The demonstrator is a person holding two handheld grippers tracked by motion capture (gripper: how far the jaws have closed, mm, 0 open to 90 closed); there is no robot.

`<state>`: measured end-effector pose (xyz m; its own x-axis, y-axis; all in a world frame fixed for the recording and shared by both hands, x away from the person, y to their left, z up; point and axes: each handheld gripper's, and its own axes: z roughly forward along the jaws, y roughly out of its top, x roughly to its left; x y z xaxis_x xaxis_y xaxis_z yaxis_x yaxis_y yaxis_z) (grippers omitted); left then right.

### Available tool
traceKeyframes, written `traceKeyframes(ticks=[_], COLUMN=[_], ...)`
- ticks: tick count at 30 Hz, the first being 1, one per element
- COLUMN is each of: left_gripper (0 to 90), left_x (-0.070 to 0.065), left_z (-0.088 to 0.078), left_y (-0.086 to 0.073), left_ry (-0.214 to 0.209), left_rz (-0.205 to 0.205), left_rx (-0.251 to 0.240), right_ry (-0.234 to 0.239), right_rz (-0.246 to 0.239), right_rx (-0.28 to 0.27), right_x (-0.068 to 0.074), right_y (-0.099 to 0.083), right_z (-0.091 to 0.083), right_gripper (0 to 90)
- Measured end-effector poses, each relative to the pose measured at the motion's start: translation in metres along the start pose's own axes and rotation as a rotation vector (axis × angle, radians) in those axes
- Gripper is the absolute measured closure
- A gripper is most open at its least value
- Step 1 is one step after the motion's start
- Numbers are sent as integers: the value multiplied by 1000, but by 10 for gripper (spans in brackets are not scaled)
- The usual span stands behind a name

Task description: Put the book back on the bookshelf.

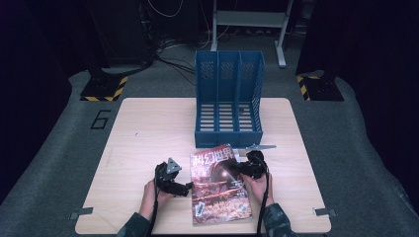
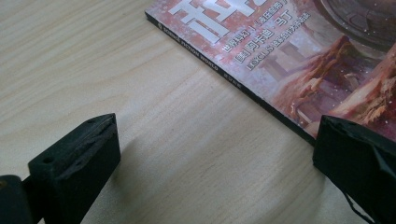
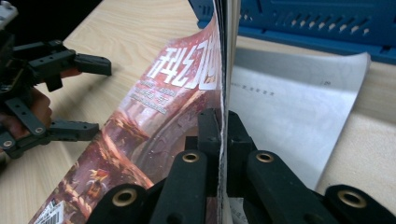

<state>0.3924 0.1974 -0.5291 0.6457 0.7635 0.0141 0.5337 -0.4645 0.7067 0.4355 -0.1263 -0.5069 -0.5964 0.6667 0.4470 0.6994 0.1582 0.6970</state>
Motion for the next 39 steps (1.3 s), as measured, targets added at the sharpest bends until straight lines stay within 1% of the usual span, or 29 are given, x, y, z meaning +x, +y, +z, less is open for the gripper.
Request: traceKeyframes(ticks=[1,2,3,4,6,8,9,10,11,12,13,15,16,17,19,22,24,25,26,27,28,30,31,34,35,36,37,38,39], left_gripper=[8,8,8,8,15,16,16,15,15,15,15,18,20,20,26,34,45,56,71,91,126,153,158,193,216,250,291,326,353], left_x=[1,1,1,2,3,3,3,3,2,2,1,-1,-2,-4,-7,-11,-14,-13,-16,-16,-17,-19,-17,-17,-17,-18,-17,-17,-18], left_z=[0,0,-1,0,-1,0,0,1,2,2,3,5,6,7,9,12,14,15,17,19,20,21,21,21,20,20,20,20,19], left_y=[1,1,2,3,4,5,5,7,8,9,11,13,16,17,20,25,27,28,30,31,31,33,33,33,33,33,33,33,33], left_ry=[-2,-4,-1,-23,-36,-67,-67,-104,-119,-132,-144,-160,-173,-176,-192,-224,-231,-244,-253,-256,-266,-249,-242,-224,-222,-216,-200,-200,-169], left_rz=[-3,-15,-11,-34,-46,-73,-73,-99,-119,-106,-125,-123,-103,-99,-107,-101,-107,-95,-116,-108,-114,-109,-92,-95,-97,-117,-99,-99,-91], left_rx=[0,0,6,-6,-5,-16,-16,-24,-35,-27,-30,-30,-23,-24,-33,-25,-30,-27,-32,-32,-30,-31,-28,-32,-34,-35,-35,-35,-35], right_ry=[-1,0,0,3,2,1,1,0,-3,1,1,-1,1,0,0,1,-2,-2,-1,-3,-5,-5,-9,-12,-19,-26,-31,-48,-61], right_rz=[-7,-31,-32,-27,-72,-87,-84,-102,-103,-114,-120,-130,-133,-143,-153,-150,-159,-157,-159,-159,-157,-156,-150,-120,-118,-111,-102,-89,-81], right_rx=[-8,-28,-35,-37,-71,-90,-100,-111,-118,-130,-141,-157,-165,-172,-183,-190,-199,-201,-203,-206,-208,-210,-207,-201,-195,-190,-180,-159,-150], right_x=[2,2,4,7,10,15,17,19,21,22,24,27,29,30,32,34,34,35,35,35,35,34,33,29,27,26,24,23,22], right_y=[-1,-1,-2,-2,-3,-4,-4,-4,-5,-5,-5,-6,-6,-6,-7,-8,-8,-9,-9,-9,-10,-11,-11,-13,-13,-14,-14,-14,-15], right_z=[-1,-2,-4,-5,-8,-11,-12,-14,-15,-17,-18,-20,-21,-22,-24,-26,-26,-27,-27,-27,-27,-25,-25,-24,-23,-22,-20,-17,-14], right_gripper=[891,892,892,892,893,893,893,893,893,893,893,893,893,894,893,894,894,894,894,894,894,893,894,893,893,893,892,892,892])
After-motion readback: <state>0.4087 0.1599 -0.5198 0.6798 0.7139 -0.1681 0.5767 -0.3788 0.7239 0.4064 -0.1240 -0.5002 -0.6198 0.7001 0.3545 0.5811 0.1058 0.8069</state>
